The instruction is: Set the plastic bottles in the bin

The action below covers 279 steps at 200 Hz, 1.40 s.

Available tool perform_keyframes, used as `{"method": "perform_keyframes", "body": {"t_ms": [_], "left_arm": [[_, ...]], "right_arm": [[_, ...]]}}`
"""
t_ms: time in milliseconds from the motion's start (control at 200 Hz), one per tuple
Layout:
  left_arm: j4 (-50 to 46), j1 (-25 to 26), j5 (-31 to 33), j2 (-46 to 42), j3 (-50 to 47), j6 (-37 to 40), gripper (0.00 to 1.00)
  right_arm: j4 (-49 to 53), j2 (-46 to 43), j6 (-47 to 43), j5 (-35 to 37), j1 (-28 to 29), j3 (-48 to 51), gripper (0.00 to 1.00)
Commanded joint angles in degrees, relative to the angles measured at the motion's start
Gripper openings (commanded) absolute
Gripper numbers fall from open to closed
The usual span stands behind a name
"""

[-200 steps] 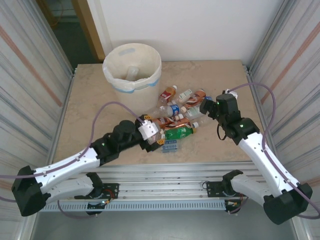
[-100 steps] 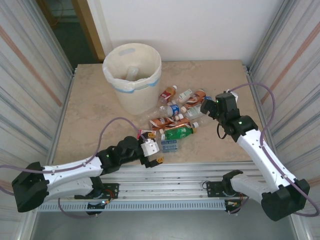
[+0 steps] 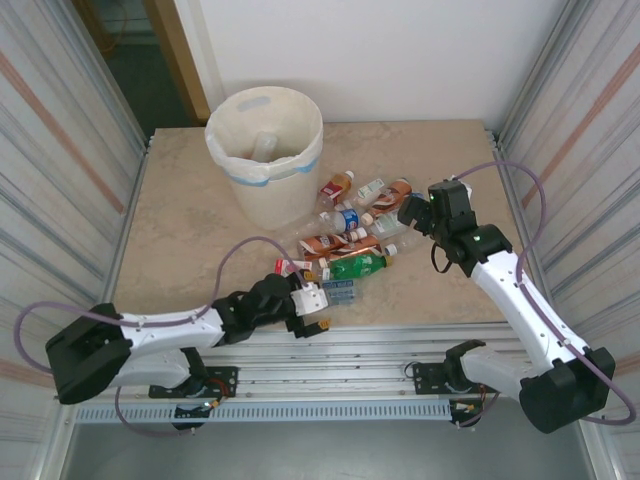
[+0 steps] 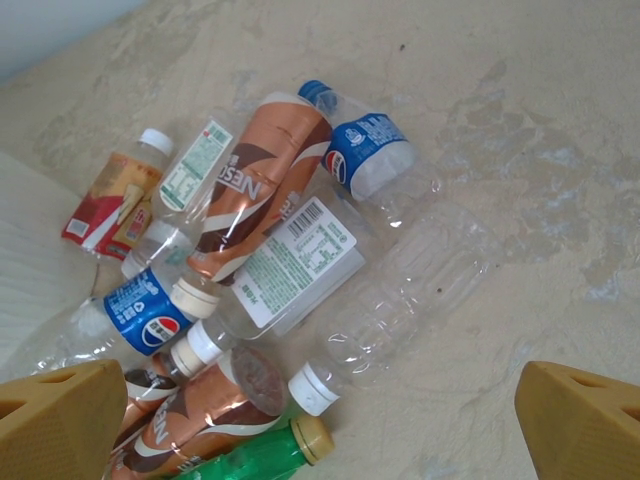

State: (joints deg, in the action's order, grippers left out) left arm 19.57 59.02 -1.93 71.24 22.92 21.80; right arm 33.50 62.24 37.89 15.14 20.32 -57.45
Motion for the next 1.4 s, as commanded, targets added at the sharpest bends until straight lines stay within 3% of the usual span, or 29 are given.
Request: {"method": "perform_keyframes", "body": {"t_ms": [0,366,671,1393], "left_arm": [[4.43,-1.50,-3.25,2.61,1.91,1.49,0.95],[8.11,-3.78,-7.19,12.12,5.01,2.73,0.94],[9.06,-3.77,-8.47,14.79,5.69,1.99,0.93],[7.18,-2.69,-10.02,20.99,8.81,1.49,0.76]], "right_arm": [[0.85,0.25,1.89,0.31,-0.68,-1.28,0.98],[1.57,-0.18,1.84,0.24,-0.91,-1.13,0.98],[1.40,0.25,1.98,-0.18,-1.00,-1.09,0.98],[1.48,0.12,2.19,0.13,-1.31,-0.46,0.98]]}}
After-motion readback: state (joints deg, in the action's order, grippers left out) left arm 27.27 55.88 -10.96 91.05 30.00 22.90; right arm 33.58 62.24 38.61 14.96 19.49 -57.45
